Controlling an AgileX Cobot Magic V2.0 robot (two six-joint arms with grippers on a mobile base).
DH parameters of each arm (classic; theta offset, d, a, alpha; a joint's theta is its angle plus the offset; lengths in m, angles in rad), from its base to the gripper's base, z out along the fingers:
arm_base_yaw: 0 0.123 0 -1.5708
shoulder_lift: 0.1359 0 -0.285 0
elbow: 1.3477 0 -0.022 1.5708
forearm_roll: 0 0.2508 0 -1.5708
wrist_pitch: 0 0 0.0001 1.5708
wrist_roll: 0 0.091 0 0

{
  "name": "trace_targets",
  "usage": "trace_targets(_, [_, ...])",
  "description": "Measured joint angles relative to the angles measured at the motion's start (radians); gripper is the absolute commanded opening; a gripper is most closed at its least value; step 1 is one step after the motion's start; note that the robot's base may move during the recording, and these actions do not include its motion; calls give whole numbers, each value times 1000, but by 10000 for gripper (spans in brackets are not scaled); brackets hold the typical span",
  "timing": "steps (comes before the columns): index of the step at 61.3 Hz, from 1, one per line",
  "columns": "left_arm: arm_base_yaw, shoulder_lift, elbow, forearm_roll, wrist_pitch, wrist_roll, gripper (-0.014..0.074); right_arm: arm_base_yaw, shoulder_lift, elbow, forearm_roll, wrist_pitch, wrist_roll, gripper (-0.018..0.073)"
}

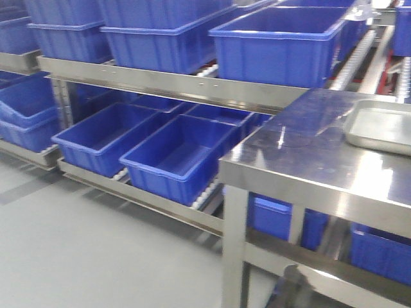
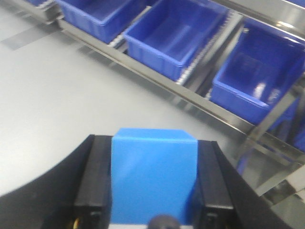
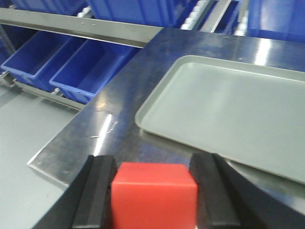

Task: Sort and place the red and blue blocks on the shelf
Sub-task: 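Drive the base away from the table holding both cubes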

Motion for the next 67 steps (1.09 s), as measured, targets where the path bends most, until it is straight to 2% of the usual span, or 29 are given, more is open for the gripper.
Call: trace_targets(67, [0,0,0,0,0,0,76,0,0,0,0,0,0,59])
